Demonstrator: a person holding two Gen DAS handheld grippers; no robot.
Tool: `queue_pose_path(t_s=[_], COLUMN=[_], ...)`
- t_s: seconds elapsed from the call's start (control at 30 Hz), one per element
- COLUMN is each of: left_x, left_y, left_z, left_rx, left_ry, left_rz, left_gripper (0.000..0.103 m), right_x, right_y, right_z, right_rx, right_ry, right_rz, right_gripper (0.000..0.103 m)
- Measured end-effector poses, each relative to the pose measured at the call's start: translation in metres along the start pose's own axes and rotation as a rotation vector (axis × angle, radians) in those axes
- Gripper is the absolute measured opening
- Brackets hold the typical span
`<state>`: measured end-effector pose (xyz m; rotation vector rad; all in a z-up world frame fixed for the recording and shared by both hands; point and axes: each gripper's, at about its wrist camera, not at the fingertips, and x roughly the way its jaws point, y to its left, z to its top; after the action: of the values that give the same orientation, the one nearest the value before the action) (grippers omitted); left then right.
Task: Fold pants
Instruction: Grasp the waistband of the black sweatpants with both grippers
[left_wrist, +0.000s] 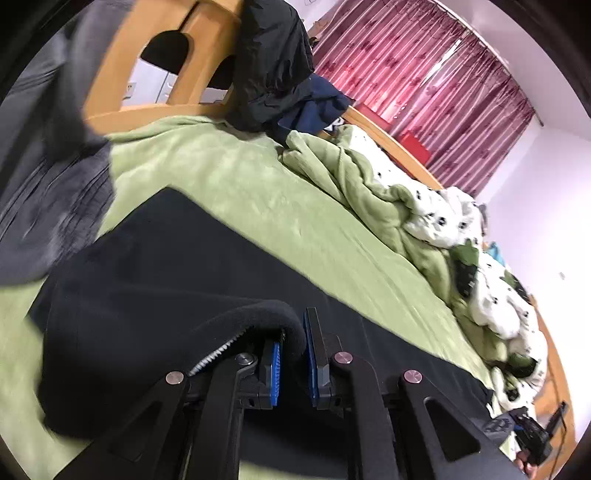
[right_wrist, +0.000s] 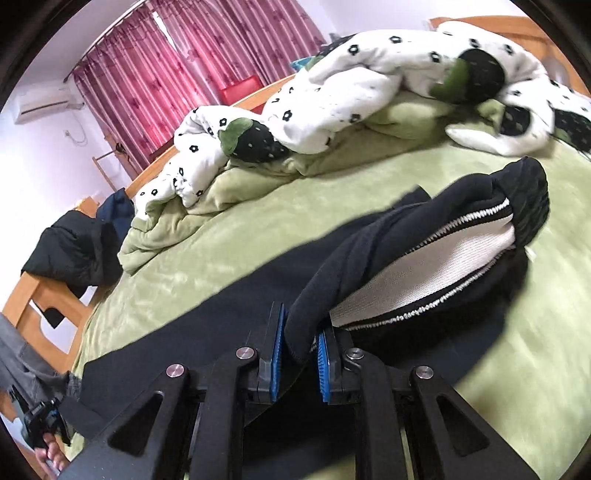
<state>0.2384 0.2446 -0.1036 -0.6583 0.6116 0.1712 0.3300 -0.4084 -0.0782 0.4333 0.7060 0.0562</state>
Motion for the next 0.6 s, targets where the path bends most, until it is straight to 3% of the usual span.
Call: queue_pose_path(t_s=[0.17,0.27,0.33,0.37,0.4,0.47,0.5,0.6], left_x=[0.068,0.100,0.110,0.110,0.107,0.086,0.074,0.043], left_y=[-0.013,-0.006,0.000,0.001,0.000,-0.009,-0.014,-0.022], left_z=[0.025,0.024,0.019,0.016,0.014,0.011,0.008,-0.005], left_rx=[0.034,0.012,-0.022,-0.034,-0.037,0.000,0.034,0.110], left_ry=[0.032,0.081,0.114,0.121,0.126,0.083,0.061,0.049], left_rz=[0.082,0.113,0.118,0.099,0.075,0.038,0.038,0.064], left_gripper=[0.012,0.012,0.024,0.038,0.053,0.068,0.070,0.077], right_x=[0.067,0.115,0.133,0.138,0.136,0.119,0.109,0.067], right_y=[0.013,0.009,0.004,0.000,-0.001,-0.002,-0.001,0.001], right_z=[0.027,0.029,0.024,0.021,0.019,0.012,0.008,-0.009], right_rx=[-0.032,0.005,0.041,0.063,0.073,0.060,0.045,-0.030], right_ry=[0.012,0.079,0.120,0.132,0.132,0.106,0.091,0.058], right_rz=[-0.057,-0.077,-0.077,-0.069,-0.058,-0.047,-0.051,-0.077], right_gripper=[0.019,0.029,0.044,0.049,0.049,0.054,0.063,0.072])
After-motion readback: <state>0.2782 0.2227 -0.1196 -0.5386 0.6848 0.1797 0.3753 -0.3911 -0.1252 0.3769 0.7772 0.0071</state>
